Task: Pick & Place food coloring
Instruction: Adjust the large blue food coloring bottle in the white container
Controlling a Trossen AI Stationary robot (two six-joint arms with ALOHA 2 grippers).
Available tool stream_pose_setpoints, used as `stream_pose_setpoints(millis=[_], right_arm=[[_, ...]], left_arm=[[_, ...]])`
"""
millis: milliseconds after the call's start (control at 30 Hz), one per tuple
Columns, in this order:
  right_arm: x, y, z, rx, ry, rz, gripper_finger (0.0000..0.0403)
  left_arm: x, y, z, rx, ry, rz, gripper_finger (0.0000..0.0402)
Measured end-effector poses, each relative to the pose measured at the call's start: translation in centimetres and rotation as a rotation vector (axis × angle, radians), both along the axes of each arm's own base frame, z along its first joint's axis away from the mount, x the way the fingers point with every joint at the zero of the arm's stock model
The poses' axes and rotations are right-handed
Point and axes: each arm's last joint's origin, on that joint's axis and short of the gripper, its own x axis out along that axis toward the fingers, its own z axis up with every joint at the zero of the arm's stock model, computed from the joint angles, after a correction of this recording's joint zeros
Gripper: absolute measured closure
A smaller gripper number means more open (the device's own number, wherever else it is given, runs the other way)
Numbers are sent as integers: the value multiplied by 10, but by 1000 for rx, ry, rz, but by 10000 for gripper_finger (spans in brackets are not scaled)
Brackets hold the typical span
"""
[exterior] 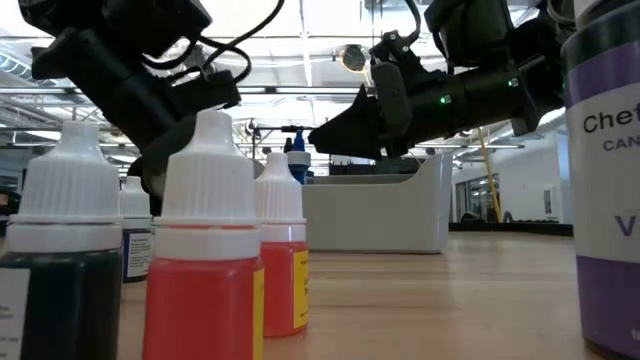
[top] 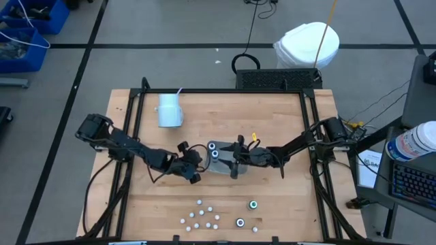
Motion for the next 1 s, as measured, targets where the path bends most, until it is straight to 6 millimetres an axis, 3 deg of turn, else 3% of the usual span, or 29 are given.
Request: stream_pose_setpoints(millis=[167, 667, 1000], right_arm=[[0, 0, 0, 5, -2, 2, 191], [2, 0, -2, 3, -18, 1, 193], [16, 1, -8, -12, -7, -3, 193]], left_arm=[[2, 2, 1, -5, -17, 0, 397], [4, 1, 3, -5, -39, -9, 376], [4, 1, 3, -3, -34, -10, 376]])
